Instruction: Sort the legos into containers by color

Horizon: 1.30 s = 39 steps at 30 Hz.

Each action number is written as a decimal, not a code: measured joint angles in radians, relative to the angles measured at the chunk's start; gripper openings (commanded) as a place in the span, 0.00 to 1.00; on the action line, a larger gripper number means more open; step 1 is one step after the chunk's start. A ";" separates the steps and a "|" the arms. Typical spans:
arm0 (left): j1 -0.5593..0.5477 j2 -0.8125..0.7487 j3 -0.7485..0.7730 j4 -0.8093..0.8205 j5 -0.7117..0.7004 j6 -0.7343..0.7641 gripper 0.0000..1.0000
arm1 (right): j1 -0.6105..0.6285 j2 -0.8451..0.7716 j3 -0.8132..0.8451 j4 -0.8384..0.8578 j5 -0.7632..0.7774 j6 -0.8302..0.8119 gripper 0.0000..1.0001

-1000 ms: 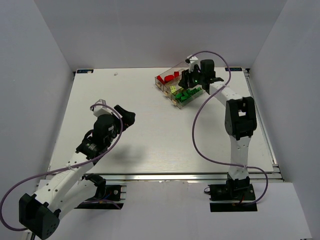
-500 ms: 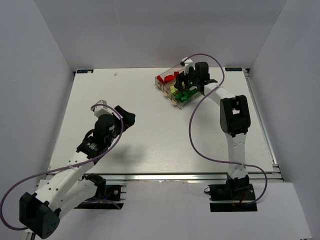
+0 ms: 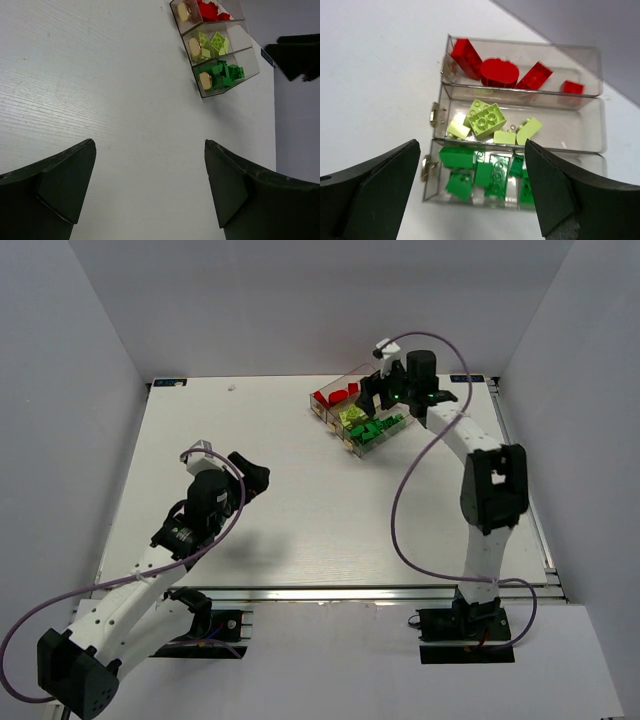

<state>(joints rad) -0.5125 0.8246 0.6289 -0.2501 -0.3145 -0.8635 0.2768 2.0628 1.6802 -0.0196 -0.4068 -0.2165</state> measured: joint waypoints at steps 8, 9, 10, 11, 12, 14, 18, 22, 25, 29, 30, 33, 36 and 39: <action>0.000 -0.011 0.000 0.033 0.013 0.037 0.98 | -0.053 -0.459 -0.184 -0.111 -0.035 0.007 0.89; 0.000 -0.011 0.000 0.043 0.019 0.044 0.98 | -0.070 -0.507 -0.227 -0.117 -0.046 0.012 0.89; 0.000 -0.011 0.000 0.052 0.025 0.051 0.98 | -0.086 -0.554 -0.270 -0.135 -0.050 0.021 0.89; 0.000 -0.011 0.000 0.061 0.033 0.058 0.98 | -0.098 -0.588 -0.310 -0.148 -0.045 0.031 0.90; 0.000 -0.011 0.000 0.069 0.043 0.065 0.98 | -0.109 -0.615 -0.346 -0.159 -0.038 0.037 0.89; 0.000 -0.010 0.000 0.087 0.062 0.080 0.98 | -0.121 -0.656 -0.415 -0.186 -0.011 0.051 0.89; 0.000 -0.010 0.005 0.121 0.098 0.105 0.98 | -0.118 -0.737 -0.552 -0.230 0.048 0.067 0.89; 0.000 -0.010 0.020 0.131 0.122 0.124 0.98 | -0.117 -0.827 -0.614 -0.243 0.081 0.093 0.89; 0.000 -0.010 0.037 0.131 0.130 0.134 0.98 | -0.117 -0.875 -0.623 -0.240 0.091 0.111 0.89; 0.000 -0.013 0.048 0.130 0.138 0.140 0.98 | -0.117 -0.898 -0.632 -0.242 0.096 0.130 0.89; 0.000 -0.016 0.048 0.129 0.139 0.140 0.98 | -0.117 -0.896 -0.632 -0.242 0.098 0.133 0.90; 0.000 -0.029 0.048 0.124 0.140 0.140 0.98 | -0.117 -0.893 -0.632 -0.243 0.098 0.141 0.90; 0.000 -0.057 0.048 0.117 0.140 0.138 0.98 | -0.117 -0.893 -0.632 -0.244 0.098 0.148 0.89; 0.000 -0.089 0.048 0.109 0.139 0.137 0.98 | -0.117 -0.893 -0.632 -0.243 0.101 0.158 0.90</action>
<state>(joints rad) -0.5125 0.7357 0.6765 -0.1410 -0.1753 -0.7265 0.1593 1.1694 1.0485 -0.2630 -0.3054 -0.0586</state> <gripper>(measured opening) 0.982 0.895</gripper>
